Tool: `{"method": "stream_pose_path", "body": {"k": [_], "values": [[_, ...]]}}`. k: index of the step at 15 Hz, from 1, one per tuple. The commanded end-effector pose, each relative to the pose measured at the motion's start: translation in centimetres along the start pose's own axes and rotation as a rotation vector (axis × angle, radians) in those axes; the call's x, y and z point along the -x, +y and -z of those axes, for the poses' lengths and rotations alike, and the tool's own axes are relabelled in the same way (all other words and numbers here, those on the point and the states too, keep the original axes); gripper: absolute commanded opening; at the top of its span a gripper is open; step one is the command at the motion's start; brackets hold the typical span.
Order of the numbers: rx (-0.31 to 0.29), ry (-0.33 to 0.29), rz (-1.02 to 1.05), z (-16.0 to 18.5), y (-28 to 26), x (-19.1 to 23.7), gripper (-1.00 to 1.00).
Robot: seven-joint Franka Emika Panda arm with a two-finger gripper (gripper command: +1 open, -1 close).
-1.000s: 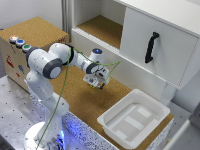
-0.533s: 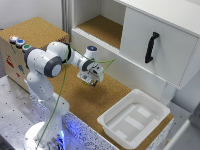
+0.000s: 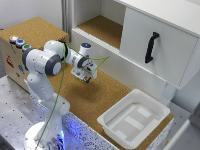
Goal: Slide the yellow block towards the left
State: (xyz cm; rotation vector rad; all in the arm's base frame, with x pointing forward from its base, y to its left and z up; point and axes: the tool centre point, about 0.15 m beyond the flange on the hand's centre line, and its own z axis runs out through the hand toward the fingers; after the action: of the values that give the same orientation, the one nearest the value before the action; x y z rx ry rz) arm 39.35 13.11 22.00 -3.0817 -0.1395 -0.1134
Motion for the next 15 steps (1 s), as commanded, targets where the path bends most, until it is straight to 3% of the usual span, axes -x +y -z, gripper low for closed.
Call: {"method": "stream_pose_path", "body": {"k": [1, 6, 9, 12, 13, 15], "values": [[0.03, -0.065, -0.048, 0.5, -4.9, 0.2, -1.0], [0.039, -0.052, -0.085, 0.9, -7.3, 0.9, -1.0], [0.053, -0.007, -0.145, 4.8, -6.2, 1.8, -1.0], [0.086, -0.012, -0.142, 8.5, -5.6, 3.3, -1.0], [0.085, -0.035, -0.134, 9.1, -5.6, 4.0, 1.0], [0.091, -0.054, -0.128, 9.7, -6.0, 5.0, 1.0]]}}
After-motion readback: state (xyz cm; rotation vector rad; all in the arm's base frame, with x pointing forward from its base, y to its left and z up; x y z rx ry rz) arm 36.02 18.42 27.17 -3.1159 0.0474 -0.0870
